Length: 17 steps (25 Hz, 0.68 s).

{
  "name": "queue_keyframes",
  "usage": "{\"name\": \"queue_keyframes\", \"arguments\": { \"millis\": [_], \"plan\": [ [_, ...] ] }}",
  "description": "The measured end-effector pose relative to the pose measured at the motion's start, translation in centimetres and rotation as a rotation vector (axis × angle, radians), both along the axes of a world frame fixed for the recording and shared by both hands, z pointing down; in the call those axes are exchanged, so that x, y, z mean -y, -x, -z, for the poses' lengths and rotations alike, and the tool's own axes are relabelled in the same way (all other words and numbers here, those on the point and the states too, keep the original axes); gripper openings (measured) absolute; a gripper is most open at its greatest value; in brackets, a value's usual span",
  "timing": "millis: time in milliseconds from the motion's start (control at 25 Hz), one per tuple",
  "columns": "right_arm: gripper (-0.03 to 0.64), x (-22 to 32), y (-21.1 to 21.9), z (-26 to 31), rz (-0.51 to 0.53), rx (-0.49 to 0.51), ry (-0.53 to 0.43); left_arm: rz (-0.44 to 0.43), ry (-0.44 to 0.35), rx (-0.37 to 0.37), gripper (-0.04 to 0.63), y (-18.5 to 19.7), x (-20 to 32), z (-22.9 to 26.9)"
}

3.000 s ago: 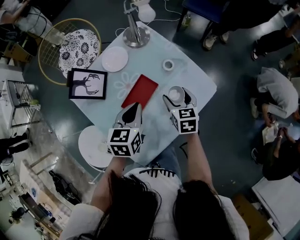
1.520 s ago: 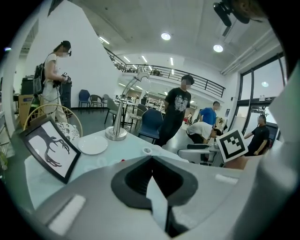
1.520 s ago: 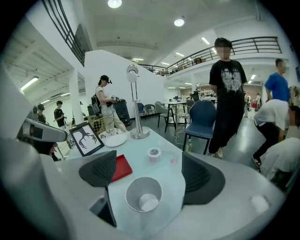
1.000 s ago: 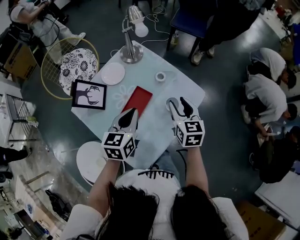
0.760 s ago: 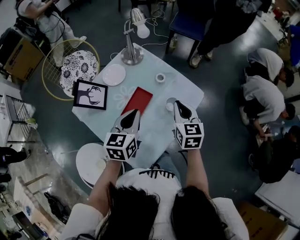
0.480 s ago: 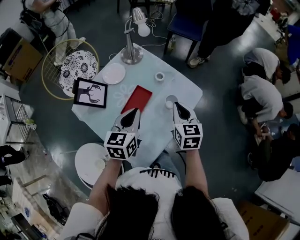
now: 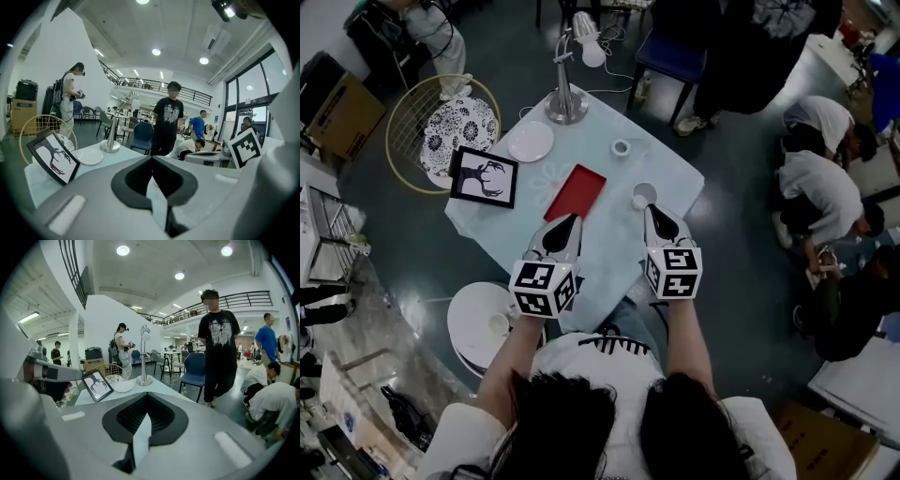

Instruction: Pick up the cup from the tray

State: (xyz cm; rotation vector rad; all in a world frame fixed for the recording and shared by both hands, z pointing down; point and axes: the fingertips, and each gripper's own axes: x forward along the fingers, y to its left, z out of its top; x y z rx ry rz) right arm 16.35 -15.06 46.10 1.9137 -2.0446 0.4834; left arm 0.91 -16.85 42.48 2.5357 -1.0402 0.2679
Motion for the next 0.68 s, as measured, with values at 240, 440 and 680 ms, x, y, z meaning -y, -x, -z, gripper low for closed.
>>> {"name": "queue_keyframes", "arguments": {
  "millis": [240,440,680],
  "plan": [
    [0.023,-0.49,0.82,0.17,0.010,0.011,-0.012,0.004,-0.006,0.000,0.000,0.46,-0.40,0.11],
    [0.023,-0.61,0.93,0.23,0.006,0.007,-0.013,0.007,-0.011,-0.006,0.000,0.44,-0.48,0.30],
    [0.023,-0.57,1.03,0.04,0.009,0.006,-0.009,0.001,-0.007,-0.003,0.000,0.16,-0.45,0.10]
  ]
}}
